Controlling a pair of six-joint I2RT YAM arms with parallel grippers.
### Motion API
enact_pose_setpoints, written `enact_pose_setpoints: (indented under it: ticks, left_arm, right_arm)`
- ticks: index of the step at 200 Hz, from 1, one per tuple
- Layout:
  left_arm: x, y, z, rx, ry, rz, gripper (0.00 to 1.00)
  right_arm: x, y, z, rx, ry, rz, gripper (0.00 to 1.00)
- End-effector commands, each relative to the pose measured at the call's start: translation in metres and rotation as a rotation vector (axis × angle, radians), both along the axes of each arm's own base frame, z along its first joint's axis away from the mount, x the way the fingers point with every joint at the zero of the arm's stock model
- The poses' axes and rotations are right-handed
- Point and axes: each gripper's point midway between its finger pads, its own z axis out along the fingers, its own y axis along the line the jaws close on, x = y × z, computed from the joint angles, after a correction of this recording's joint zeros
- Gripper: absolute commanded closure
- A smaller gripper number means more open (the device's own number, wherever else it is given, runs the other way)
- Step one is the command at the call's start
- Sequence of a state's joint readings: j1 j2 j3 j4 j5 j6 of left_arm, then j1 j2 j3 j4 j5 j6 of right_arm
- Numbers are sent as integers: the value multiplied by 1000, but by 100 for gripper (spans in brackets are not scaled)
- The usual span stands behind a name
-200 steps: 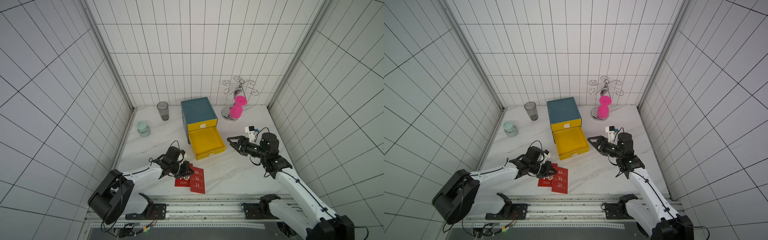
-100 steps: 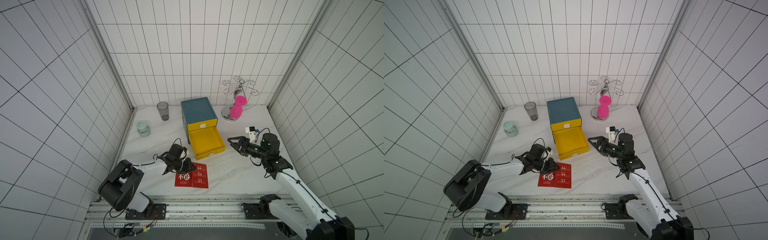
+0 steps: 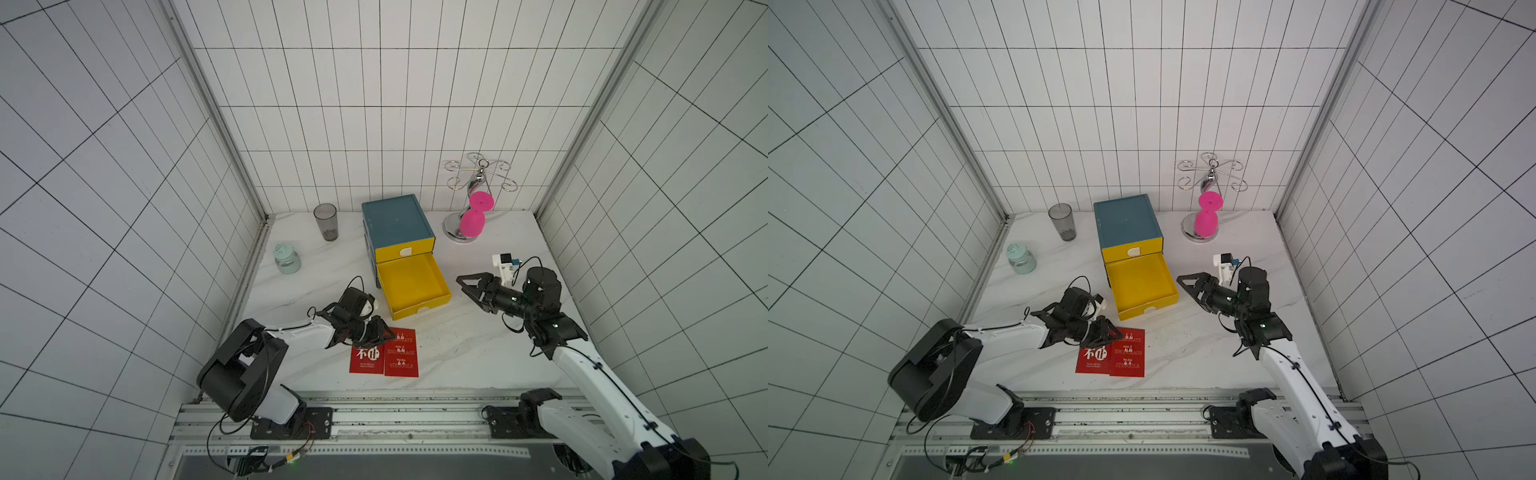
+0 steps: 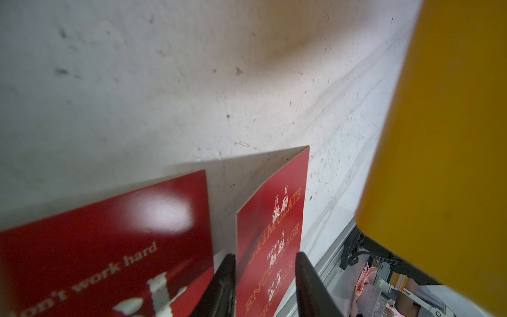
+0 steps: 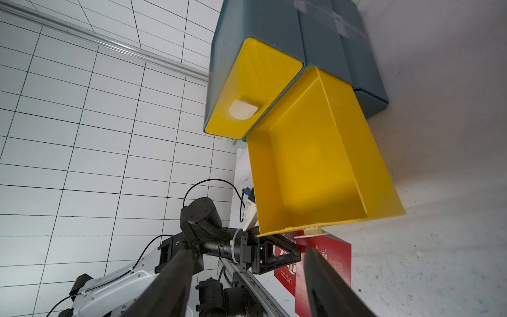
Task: Take the postcards out of the drawer
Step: Place the postcard at the center of the board.
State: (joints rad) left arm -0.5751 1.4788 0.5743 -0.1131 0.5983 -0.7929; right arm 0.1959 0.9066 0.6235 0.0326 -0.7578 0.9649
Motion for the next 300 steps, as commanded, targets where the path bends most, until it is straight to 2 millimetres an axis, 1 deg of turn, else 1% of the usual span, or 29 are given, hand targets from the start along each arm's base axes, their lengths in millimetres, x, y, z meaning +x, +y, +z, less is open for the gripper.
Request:
enact_pose_setpoints:
  ticks: [1,75,118,174,209,253,300]
  left_arm:
    - [6,-5,9,-8,-39,-4,62]
    - [7,-11,10,-10,-39,-11,60]
    - [5,-9,7,0,-32,-3,59]
    - [3,-8,14,-14,-48,4,57]
    - [2,-7,17,-17,-53,6,57]
    - [0,-5,13,-10,-40,10,57]
    - [-1,-4,10,6,-35,19,57]
  right_arm:
    - [-2,-4,-9,-3,14,-10,33]
    - [-2,-5,-10,-3,15,-12,32]
    - [-2,-5,-9,-3,15,-15,32]
    - [-5,-7,-4,-2,1,-20,32]
    - [-7,-8,-9,-4,10,-27,32]
    - [-7,-8,-9,-5,10,-27,32]
    - [-6,-8,-14,-12,25,-27,32]
